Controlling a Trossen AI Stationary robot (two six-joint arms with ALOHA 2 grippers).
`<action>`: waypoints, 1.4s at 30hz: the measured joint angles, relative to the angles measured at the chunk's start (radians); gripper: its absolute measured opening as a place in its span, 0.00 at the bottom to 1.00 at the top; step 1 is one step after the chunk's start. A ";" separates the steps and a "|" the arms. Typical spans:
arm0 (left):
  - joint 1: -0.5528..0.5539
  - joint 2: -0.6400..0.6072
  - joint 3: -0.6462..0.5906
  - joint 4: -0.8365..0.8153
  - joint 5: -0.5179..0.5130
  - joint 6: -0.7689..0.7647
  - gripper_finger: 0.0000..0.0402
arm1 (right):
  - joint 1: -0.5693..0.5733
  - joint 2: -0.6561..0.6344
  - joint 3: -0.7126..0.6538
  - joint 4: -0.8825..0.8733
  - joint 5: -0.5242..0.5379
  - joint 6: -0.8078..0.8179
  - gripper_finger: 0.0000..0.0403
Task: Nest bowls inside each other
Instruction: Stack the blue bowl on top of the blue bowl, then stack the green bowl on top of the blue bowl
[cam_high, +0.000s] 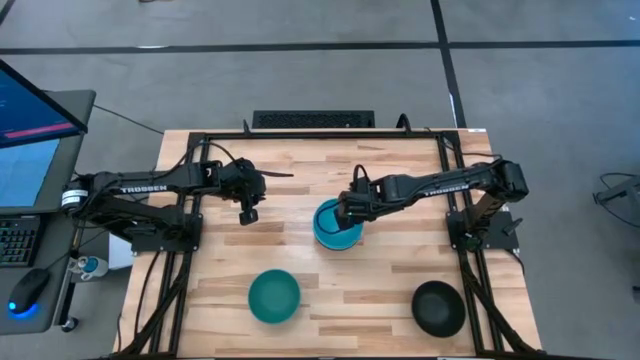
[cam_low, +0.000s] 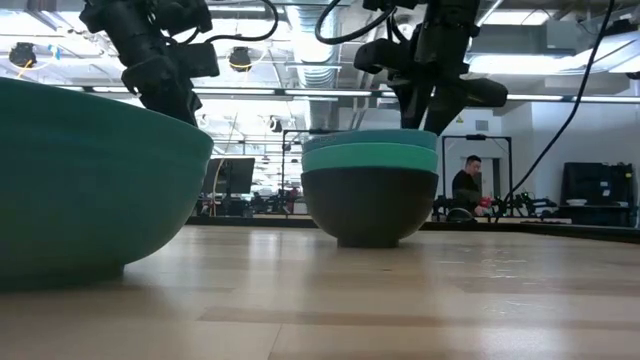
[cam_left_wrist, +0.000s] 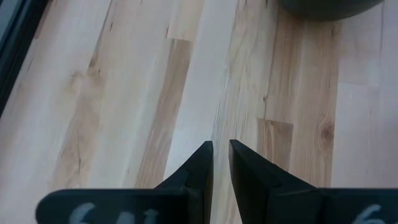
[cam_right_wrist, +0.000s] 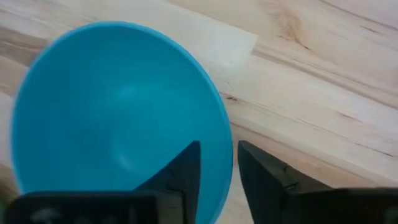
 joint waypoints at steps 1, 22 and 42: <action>0.000 0.000 0.000 0.000 0.000 0.000 0.11 | -0.004 0.000 0.000 -0.001 -0.010 -0.007 0.34; -0.025 -0.023 0.018 0.047 0.043 -0.034 0.11 | 0.006 -0.009 0.165 -0.183 0.164 -0.065 0.41; -0.668 0.026 0.084 -0.054 -0.176 -0.765 0.11 | 0.021 -0.002 0.292 -0.404 0.373 -0.216 0.62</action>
